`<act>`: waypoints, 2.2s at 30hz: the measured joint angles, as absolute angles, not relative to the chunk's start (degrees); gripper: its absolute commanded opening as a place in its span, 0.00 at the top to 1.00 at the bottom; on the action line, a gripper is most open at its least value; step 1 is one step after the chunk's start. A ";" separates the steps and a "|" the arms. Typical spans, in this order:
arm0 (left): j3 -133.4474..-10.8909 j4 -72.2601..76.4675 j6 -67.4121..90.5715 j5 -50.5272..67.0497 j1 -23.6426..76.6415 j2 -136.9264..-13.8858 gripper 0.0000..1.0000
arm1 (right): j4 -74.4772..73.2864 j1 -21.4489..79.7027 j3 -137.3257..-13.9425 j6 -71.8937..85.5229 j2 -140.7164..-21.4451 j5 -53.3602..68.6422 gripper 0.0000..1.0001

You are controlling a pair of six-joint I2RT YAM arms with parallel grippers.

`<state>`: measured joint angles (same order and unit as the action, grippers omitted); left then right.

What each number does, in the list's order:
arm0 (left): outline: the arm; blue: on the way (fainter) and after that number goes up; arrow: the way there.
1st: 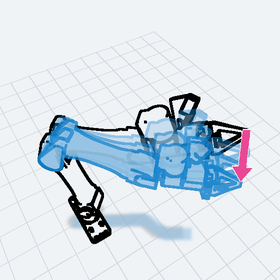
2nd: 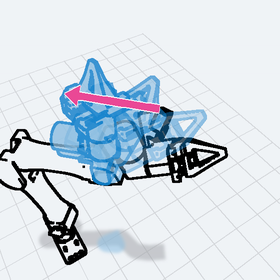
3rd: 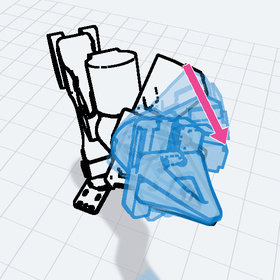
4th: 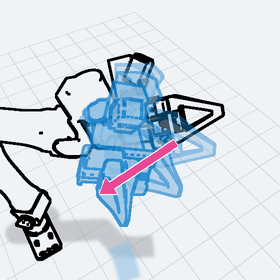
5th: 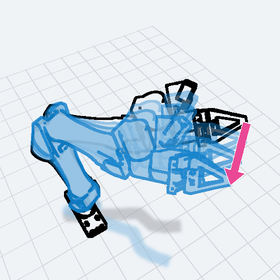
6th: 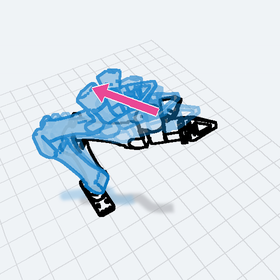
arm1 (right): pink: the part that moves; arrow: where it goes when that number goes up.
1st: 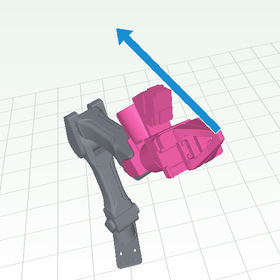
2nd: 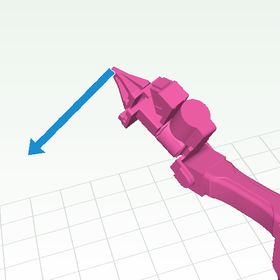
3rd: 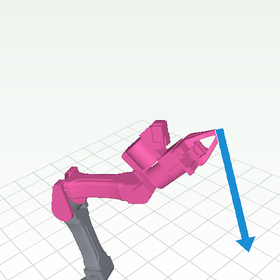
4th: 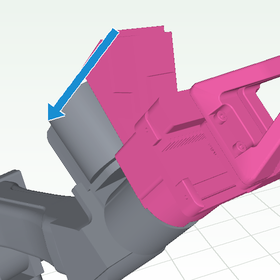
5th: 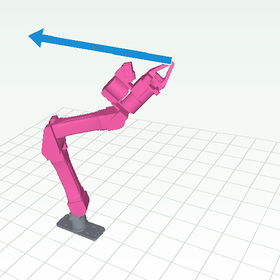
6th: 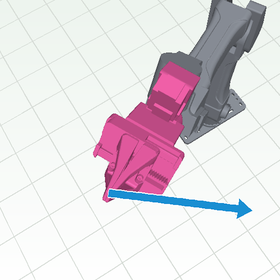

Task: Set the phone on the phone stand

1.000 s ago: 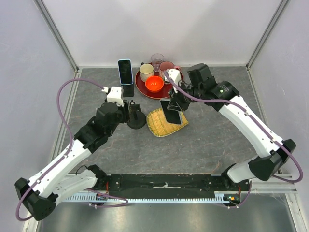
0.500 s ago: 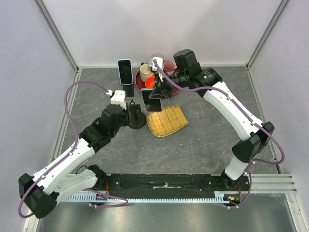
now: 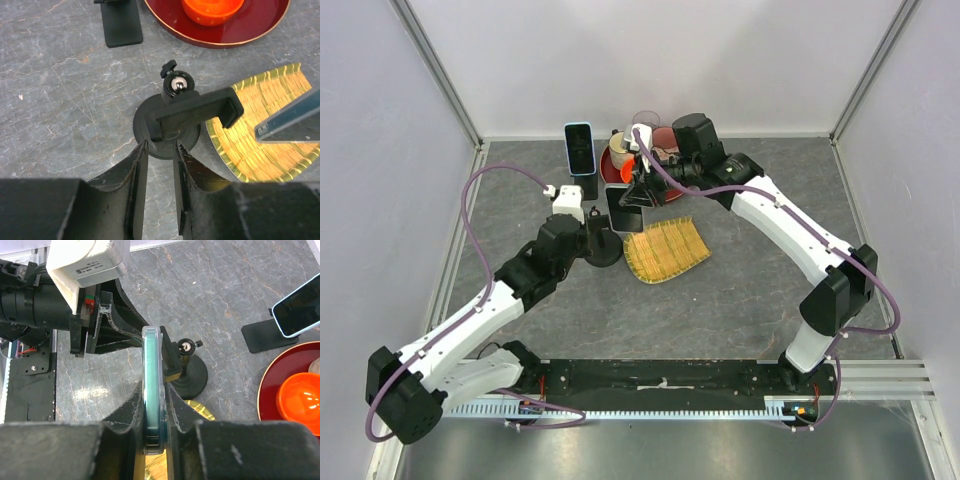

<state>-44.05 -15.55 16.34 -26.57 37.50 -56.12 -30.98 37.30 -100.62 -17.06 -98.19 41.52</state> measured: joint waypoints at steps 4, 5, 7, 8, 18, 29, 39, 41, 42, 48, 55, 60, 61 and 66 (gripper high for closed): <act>-44.03 -14.17 15.57 -27.11 36.07 -57.87 0.69 | -28.36 37.39 -99.09 -15.53 -98.06 40.97 1.00; -44.05 -13.96 15.38 -27.05 35.79 -58.11 0.70 | -27.83 37.41 -98.80 -15.18 -97.97 40.82 1.00; -44.03 -13.17 14.98 -26.68 35.11 -58.35 0.72 | -26.87 37.39 -98.35 -14.68 -97.91 40.69 1.00; -44.03 -13.02 14.72 -26.22 34.79 -58.35 0.73 | -26.39 37.39 -98.13 -14.48 -97.91 40.60 1.00; -43.35 -10.79 8.93 -16.10 29.65 -57.76 0.73 | -23.94 37.41 -96.62 -13.26 -97.30 40.40 1.00; -43.99 -9.47 1.65 -13.82 28.71 -59.59 0.98 | -21.43 37.45 -93.65 -12.84 -94.19 40.53 1.00; -43.07 -8.16 -7.18 0.45 22.02 -58.70 0.98 | -17.17 37.45 -86.96 -15.35 -92.12 44.95 1.00; -43.07 -8.23 -8.56 3.03 20.58 -58.65 0.98 | -17.15 37.50 -85.62 -17.78 -91.39 46.89 1.00; -43.07 -8.23 -9.15 4.43 19.90 -58.65 0.98 | -17.17 37.50 -84.84 -19.31 -90.80 48.40 1.00; -43.18 -8.08 -11.97 10.74 17.93 -59.09 0.98 | -20.86 38.22 -83.70 -37.12 -88.33 58.17 1.00; -44.10 -8.97 -14.09 14.09 17.32 -59.72 0.98 | -27.73 41.85 -92.75 -52.42 -94.98 65.76 1.00; -44.21 -9.56 -15.03 14.92 17.21 -59.51 0.98 | -36.45 45.19 -105.58 -59.99 -104.40 66.72 1.00; -44.21 -9.69 -15.14 15.09 17.10 -59.44 0.98 | -38.28 45.80 -107.63 -61.32 -106.04 66.72 1.00; -44.21 -10.26 -15.55 15.55 17.10 -59.02 0.98 | -43.24 47.35 -109.62 -65.30 -109.82 66.92 1.00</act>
